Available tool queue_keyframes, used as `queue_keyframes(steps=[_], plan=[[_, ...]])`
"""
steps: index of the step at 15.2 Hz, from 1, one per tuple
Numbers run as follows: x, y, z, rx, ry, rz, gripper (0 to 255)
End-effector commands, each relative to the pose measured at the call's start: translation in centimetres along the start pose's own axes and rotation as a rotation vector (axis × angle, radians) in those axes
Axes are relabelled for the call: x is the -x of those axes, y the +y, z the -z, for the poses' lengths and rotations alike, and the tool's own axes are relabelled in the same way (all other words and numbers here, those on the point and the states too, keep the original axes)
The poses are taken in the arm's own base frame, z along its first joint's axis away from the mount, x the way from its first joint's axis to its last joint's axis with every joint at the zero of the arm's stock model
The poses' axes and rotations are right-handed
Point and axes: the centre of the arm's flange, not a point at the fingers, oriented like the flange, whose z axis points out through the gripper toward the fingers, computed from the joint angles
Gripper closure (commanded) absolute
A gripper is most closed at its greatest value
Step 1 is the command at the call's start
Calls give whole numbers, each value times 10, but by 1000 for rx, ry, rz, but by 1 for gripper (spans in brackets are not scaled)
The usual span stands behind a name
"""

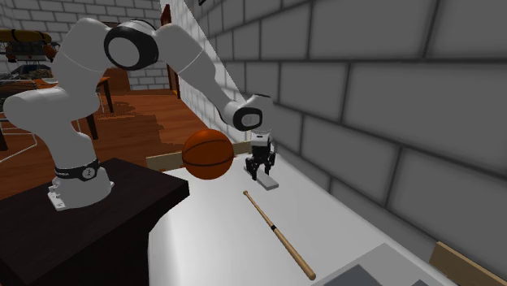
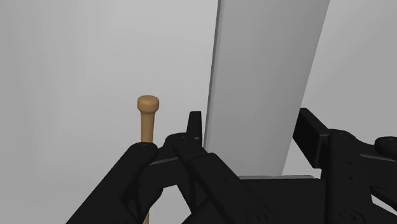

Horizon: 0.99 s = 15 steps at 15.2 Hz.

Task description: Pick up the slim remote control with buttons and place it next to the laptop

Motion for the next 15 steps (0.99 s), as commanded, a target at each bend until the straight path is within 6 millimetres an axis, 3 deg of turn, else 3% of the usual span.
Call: queue_keyframes(steps=[1, 15], plan=[[-1, -1, 11, 0, 0, 0, 255], [-2, 1, 85, 0, 0, 0, 255]])
